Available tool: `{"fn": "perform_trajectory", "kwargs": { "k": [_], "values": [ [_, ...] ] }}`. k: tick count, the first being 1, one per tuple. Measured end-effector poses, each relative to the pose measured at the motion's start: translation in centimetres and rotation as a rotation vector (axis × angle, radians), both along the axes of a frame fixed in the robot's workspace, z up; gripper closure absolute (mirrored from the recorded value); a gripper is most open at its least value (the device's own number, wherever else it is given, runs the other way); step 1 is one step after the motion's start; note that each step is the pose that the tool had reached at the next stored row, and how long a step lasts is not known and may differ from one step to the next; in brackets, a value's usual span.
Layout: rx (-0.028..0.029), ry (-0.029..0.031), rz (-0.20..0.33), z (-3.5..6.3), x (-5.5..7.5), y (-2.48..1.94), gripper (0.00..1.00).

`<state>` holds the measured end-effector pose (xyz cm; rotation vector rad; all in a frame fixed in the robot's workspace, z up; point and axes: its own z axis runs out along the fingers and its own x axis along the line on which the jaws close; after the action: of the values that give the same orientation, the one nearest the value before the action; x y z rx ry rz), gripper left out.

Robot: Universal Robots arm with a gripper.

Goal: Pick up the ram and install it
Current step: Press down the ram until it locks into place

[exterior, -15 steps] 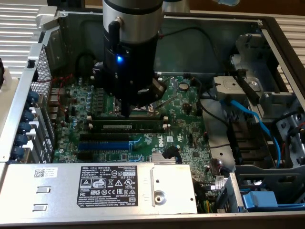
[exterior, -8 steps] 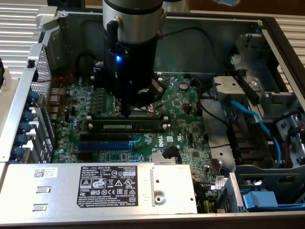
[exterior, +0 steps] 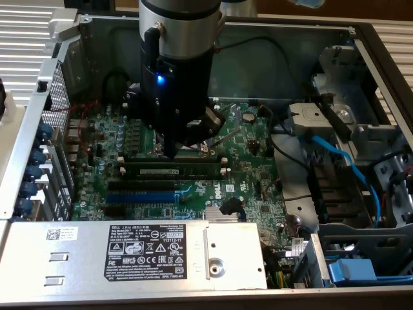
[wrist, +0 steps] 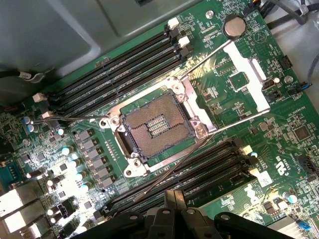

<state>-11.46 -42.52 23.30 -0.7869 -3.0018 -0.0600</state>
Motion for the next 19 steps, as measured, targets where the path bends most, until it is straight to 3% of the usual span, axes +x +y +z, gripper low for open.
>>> {"fn": "perform_trajectory", "kwargs": {
  "k": [15,19],
  "values": [
    [-0.0001,0.0004,-0.033,0.01,0.07,0.00,0.89],
    [0.0000,0.0005,-0.033,0.00,0.64,0.00,0.89]
  ]
}}
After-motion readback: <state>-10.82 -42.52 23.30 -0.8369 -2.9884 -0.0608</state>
